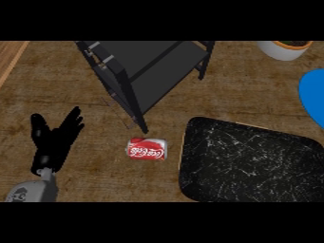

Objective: Pick the lemon from the tray and place it in the tiered shelf

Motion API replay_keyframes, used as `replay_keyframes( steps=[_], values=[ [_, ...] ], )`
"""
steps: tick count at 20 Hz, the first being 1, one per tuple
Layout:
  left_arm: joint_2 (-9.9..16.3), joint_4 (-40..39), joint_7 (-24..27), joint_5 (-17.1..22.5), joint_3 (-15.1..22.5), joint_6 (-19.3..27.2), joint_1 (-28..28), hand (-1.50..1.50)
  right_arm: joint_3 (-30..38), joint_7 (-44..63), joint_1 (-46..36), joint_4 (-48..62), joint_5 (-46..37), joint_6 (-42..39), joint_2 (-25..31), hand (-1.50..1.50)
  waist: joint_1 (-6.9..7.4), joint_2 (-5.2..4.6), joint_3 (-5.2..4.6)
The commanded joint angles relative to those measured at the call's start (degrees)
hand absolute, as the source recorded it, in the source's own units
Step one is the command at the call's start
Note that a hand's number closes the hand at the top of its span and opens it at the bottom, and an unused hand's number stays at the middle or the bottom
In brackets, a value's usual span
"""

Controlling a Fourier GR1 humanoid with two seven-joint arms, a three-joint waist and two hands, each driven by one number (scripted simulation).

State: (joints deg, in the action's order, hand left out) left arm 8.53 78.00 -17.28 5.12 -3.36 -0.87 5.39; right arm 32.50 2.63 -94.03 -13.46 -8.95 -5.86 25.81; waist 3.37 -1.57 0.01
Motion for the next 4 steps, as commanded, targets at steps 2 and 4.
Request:
replay_keyframes(
  steps=[2,4],
  values=[
    [0.36,-0.86,-1.68,0.43,-0.65,0.07,2.26,0.00,1.22,-0.35,1.66,1.31,1.07,-6.86,6.65,-1.50,0.74,-0.53,-0.01],
    [-0.79,-0.72,-1.02,0.57,0.41,-0.47,1.73,0.00,1.66,-2.22,4.30,1.84,1.64,-10.50,7.91,-1.50,0.77,-0.55,0.03]
  ],
)
